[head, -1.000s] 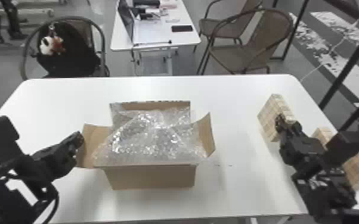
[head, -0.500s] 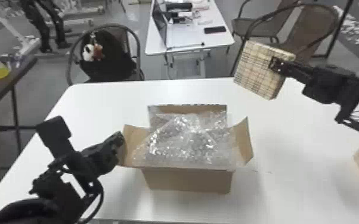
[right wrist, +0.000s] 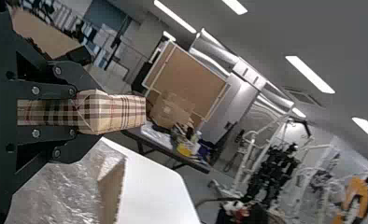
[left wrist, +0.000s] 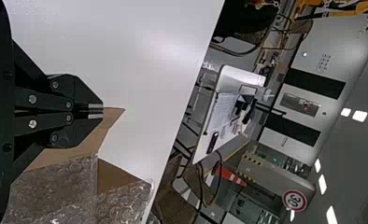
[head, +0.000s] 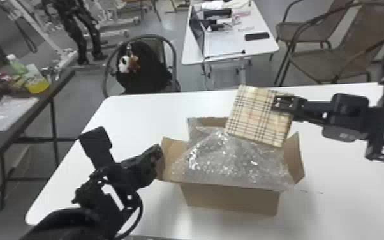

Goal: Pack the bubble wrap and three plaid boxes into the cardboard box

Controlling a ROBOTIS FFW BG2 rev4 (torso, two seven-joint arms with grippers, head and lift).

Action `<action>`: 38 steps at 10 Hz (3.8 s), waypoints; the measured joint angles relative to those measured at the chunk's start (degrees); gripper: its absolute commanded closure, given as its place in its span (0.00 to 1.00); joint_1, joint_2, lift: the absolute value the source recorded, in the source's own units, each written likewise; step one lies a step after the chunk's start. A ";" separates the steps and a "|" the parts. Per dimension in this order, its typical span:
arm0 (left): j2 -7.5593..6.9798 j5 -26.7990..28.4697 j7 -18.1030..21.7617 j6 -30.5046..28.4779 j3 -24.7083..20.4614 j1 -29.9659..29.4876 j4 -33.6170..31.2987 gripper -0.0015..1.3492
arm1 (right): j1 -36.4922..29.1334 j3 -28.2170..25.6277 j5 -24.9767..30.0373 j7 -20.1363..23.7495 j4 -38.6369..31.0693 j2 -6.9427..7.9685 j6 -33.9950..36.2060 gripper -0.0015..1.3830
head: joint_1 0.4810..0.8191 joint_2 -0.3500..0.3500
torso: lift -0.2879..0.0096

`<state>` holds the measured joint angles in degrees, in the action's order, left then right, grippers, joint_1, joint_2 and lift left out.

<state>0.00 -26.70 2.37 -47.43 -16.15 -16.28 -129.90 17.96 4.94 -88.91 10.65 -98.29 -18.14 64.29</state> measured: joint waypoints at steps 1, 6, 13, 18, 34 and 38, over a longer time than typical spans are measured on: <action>0.00 0.24 -0.02 -0.01 0.16 0.10 0.00 0.90 | 1.76 2.88 -3.74 0.26 6.64 0.41 1.53 0.73 | 0.63 0.93 | 0.47; 0.00 0.60 0.00 -0.02 0.26 0.29 0.00 0.90 | 5.30 7.91 -7.47 -4.03 20.37 2.03 2.61 0.02 | 0.63 0.96 | 0.47; 0.00 0.42 0.00 0.16 0.15 0.03 0.00 0.90 | -2.43 -5.81 28.38 7.18 -14.25 -1.04 0.21 0.13 | 0.59 0.82 | 0.47; 0.00 0.06 0.09 0.70 -0.37 -0.76 0.00 0.90 | -28.05 -7.85 68.69 11.61 -22.59 5.36 -38.83 0.13 | 0.63 0.68 | 0.47; 0.00 -0.30 0.17 2.11 -1.24 -3.10 0.00 0.90 | -54.37 -21.11 75.82 7.41 -12.23 12.55 -70.43 0.13 | 0.63 0.42 | 0.47; 0.00 -0.61 0.16 2.60 -1.24 -3.23 0.00 0.90 | -49.68 -22.43 75.32 7.89 -7.03 12.87 -71.40 0.13 | 0.63 0.38 | 0.47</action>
<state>0.00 -27.31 2.53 -44.83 -17.40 -19.51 -129.90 -31.72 -17.49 -13.59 18.55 -105.31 -5.27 -7.11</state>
